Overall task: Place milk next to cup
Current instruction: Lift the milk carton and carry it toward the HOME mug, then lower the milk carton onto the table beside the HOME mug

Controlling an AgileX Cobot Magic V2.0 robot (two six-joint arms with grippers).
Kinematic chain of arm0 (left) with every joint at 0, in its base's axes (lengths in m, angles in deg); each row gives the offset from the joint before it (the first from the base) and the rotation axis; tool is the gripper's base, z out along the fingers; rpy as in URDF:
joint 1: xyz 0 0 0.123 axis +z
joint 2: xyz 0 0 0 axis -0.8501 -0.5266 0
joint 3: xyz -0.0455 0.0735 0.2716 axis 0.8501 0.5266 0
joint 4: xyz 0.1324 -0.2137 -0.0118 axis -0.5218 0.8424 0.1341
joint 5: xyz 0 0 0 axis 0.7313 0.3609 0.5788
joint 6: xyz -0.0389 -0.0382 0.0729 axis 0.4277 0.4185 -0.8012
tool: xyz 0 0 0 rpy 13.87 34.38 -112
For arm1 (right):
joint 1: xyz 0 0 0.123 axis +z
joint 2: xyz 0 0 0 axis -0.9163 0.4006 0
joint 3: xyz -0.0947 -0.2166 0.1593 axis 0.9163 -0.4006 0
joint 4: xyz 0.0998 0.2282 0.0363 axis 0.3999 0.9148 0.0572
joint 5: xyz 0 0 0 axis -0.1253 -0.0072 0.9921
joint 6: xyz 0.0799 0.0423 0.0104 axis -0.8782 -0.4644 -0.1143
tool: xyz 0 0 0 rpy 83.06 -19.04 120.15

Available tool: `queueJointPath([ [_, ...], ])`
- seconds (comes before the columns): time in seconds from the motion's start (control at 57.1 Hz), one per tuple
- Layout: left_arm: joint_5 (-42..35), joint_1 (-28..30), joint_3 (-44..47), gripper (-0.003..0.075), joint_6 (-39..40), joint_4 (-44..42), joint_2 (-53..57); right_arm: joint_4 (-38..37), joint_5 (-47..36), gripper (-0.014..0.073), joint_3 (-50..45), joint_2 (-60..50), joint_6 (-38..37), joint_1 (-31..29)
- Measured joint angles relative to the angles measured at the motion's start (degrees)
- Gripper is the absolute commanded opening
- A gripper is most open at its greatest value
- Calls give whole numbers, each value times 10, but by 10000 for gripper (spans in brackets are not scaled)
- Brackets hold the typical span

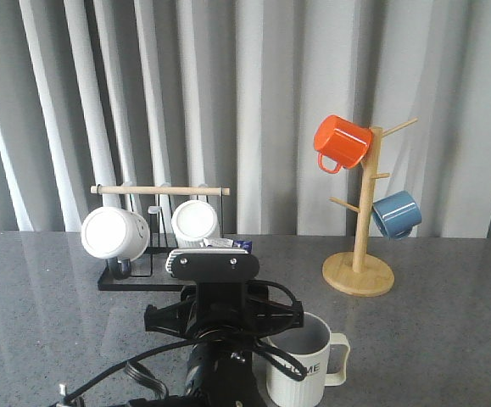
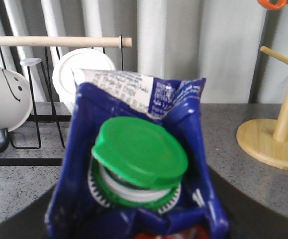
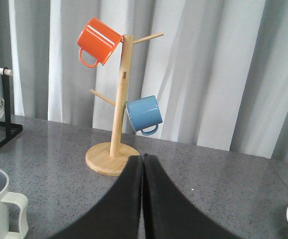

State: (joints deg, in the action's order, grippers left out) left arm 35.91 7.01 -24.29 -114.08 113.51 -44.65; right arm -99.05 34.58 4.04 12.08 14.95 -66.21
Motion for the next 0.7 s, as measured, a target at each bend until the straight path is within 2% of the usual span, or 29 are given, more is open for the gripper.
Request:
queueJointPath([
  [0.578, 10, 0, -1, 20, 20, 4, -5, 0, 0, -6, 0, 0, 0, 0],
  [0.7, 8, 0, 7, 20, 50, 2, -5, 0, 0, -6, 0, 0, 0, 0],
])
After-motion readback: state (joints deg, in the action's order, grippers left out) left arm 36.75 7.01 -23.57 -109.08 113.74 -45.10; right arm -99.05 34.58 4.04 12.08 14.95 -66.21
